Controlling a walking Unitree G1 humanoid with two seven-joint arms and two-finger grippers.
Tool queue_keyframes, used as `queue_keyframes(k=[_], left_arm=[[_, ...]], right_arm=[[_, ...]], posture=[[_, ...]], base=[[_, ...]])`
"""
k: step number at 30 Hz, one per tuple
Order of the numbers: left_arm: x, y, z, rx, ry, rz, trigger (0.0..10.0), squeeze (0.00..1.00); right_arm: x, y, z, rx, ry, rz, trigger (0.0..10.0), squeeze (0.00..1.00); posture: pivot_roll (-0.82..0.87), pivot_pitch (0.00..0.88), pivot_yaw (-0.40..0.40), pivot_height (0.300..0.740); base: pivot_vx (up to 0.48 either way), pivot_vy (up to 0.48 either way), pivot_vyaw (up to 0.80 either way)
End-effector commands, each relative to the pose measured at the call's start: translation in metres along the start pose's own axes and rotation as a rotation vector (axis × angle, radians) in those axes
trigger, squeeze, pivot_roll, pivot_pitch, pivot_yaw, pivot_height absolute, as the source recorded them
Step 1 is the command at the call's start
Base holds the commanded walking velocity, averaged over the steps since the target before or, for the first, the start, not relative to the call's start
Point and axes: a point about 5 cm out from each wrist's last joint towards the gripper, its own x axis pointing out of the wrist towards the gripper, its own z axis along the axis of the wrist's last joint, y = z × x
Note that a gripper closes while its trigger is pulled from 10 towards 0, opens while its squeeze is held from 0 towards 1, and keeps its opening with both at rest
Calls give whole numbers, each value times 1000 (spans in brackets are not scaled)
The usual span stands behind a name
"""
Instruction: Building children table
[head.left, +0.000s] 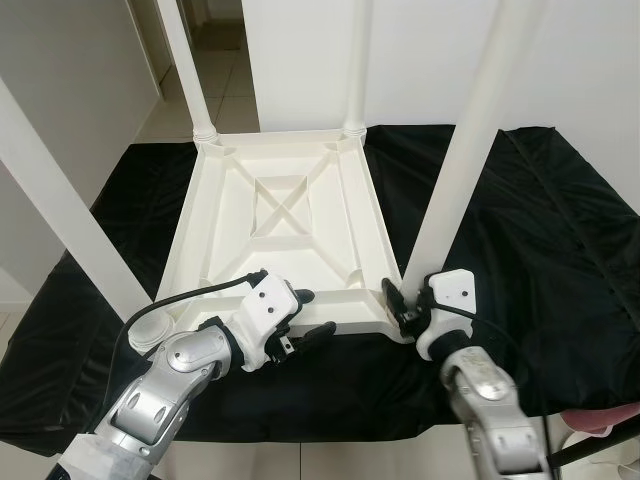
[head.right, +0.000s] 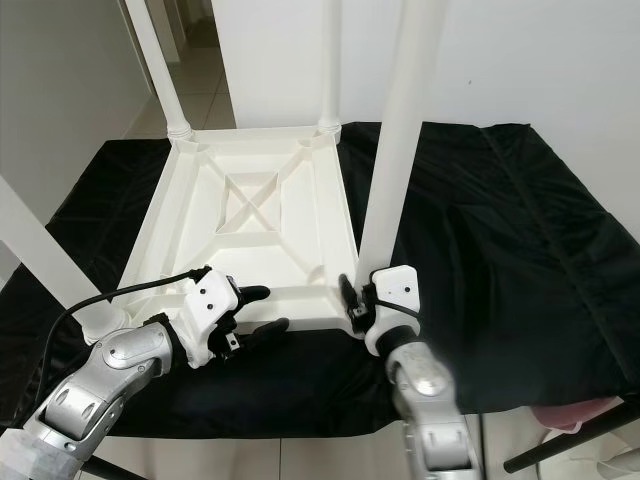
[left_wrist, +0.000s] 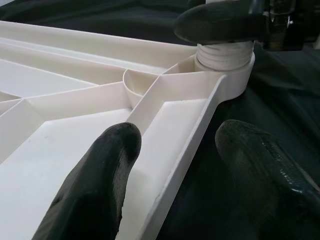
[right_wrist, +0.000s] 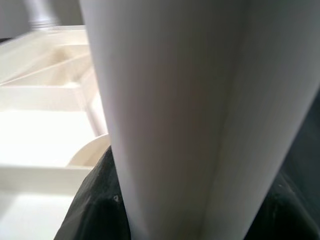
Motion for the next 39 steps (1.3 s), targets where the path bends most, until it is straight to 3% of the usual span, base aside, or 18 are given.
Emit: queue_keyframes(k=[1,19,20,22,23,26,31,32,39], left_arm=[[-3,4,-2,4,22,-9,10000,0],[-2,7,-1,12,23,-5,10000,0],[-2,7,0,13,20,-4,10000,0],[-1,8,0,14,17,-2,10000,0],[-1,8,0,15,16,-2,10000,0],[0,4,1,12,6,-6,10000,0],[1,2,1,11,3,-11,10000,0],[1,2,2,10,0,-11,10000,0],[3,-2,5,-15,-25,-25,10000,0]], right_arm=[[-2,0,-11,34,64,-78,10000,0],[1,12,-6,51,51,-172,10000,0],[1,13,-6,46,45,-157,10000,898],[2,14,-6,40,37,-137,10000,898],[2,14,-6,38,35,-133,10000,1000],[-1,10,-1,55,-22,-22,10000,1000],[-2,6,1,19,-35,32,10000,1000],[-3,2,1,6,-41,58,10000,0],[-2,-17,-1,-59,-57,191,10000,0]], posture=[[-75,49,87,740],[-68,42,87,740],[-69,40,85,740],[-69,40,85,740],[-69,40,85,740],[-70,27,75,740],[-71,24,72,740],[-74,18,67,740],[-83,18,77,740]], base=[[0,0,0],[0,0,0],[0,0,0],[0,0,0],[0,0,0],[0,0,0],[0,0,0],[0,0,0],[0,0,0]])
